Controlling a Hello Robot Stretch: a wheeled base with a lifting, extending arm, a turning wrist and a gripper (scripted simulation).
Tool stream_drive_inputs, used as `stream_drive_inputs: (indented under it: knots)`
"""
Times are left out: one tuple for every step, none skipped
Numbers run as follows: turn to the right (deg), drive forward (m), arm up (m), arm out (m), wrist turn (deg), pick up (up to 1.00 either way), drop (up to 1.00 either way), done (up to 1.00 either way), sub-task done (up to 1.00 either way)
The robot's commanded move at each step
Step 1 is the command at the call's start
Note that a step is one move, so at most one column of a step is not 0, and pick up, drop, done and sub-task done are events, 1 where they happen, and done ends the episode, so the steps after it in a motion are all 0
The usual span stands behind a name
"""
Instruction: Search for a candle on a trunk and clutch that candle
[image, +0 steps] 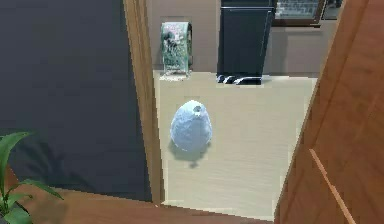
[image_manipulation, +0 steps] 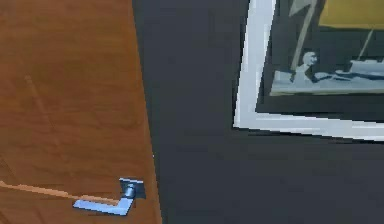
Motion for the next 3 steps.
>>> stream_drive_inputs:
  knots:
    - [15.0, 0.0, 0.0, 0.0, 0.0, 0.0, 0.0, 0.0, 0.0]
    - [0.0, 1.0, 0.0, 0.0, 0.0, 0.0, 0.0, 0.0, 0.0]
    - [3.0, 0.0, 0.0, 0.0, 0.0, 0.0, 0.0, 0.0, 0.0]
